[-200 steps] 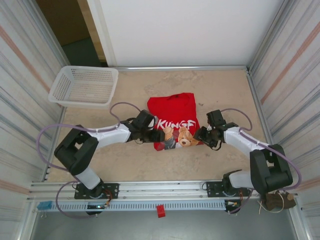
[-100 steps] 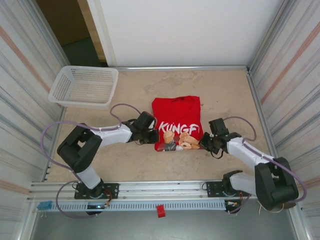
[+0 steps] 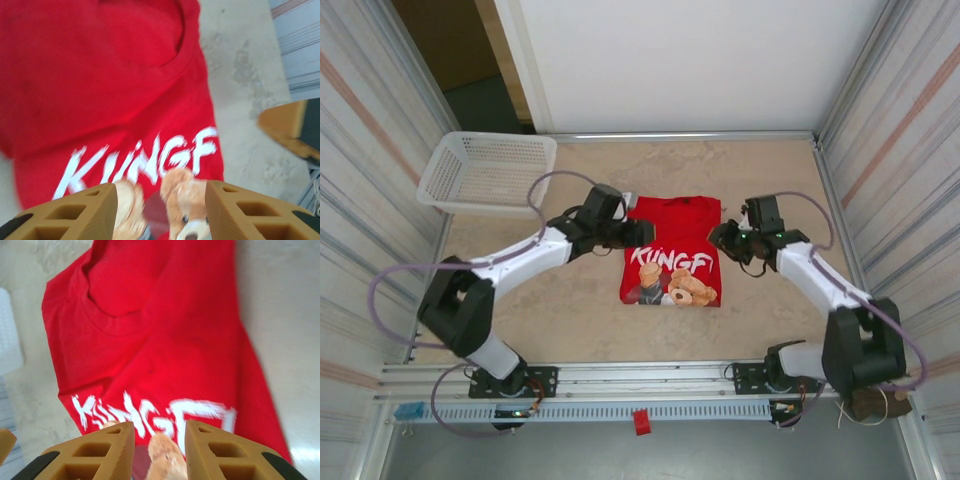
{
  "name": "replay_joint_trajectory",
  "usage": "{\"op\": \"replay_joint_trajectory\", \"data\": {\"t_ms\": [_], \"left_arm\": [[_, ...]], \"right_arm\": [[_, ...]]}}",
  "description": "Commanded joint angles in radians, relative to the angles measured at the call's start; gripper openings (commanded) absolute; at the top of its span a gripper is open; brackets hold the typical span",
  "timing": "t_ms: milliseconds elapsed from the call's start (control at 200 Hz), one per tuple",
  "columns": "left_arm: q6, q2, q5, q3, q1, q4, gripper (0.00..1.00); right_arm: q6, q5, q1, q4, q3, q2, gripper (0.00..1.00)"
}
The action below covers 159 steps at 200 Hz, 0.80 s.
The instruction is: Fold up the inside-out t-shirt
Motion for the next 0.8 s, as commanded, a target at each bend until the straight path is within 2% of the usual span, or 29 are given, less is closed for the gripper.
{"op": "replay_joint_trajectory", "data": {"t_ms": [0,105,240,386,521,636,792], "left_arm": [[0.024,0.116,0.073,0.021,0.016,0.061,0.5],[0.01,0.174,0.088,-0.024,0.042,0.116,0.49],[0.002,0.206,0.061,-0.113,0.067,0.172,0.49],[-0.002,0.205,0.076,-0.157,0.081,0.203,0.49],[0.009,0.096,0.087,-0.13,0.082,0.168,0.51],[0.064,0.023,0.047,-0.049,0.112,0.056,0.58],[0.086,0.014,0.098,-0.006,0.224,0.013,0.64]], "right_arm": [[0.05,-0.109,0.005,0.157,-0.031,0.121,0.28],[0.078,-0.112,0.005,0.247,-0.061,0.213,0.25],[0.051,-0.076,-0.002,0.236,-0.067,0.25,0.25],[0.012,-0.063,-0.017,0.174,-0.054,0.227,0.28],[-0.048,-0.059,-0.039,0.065,0.022,0.15,0.3],[-0.123,0.0,-0.071,-0.051,0.128,0.099,0.38],[-0.163,0.005,-0.142,-0.117,0.225,0.115,0.5]]}}
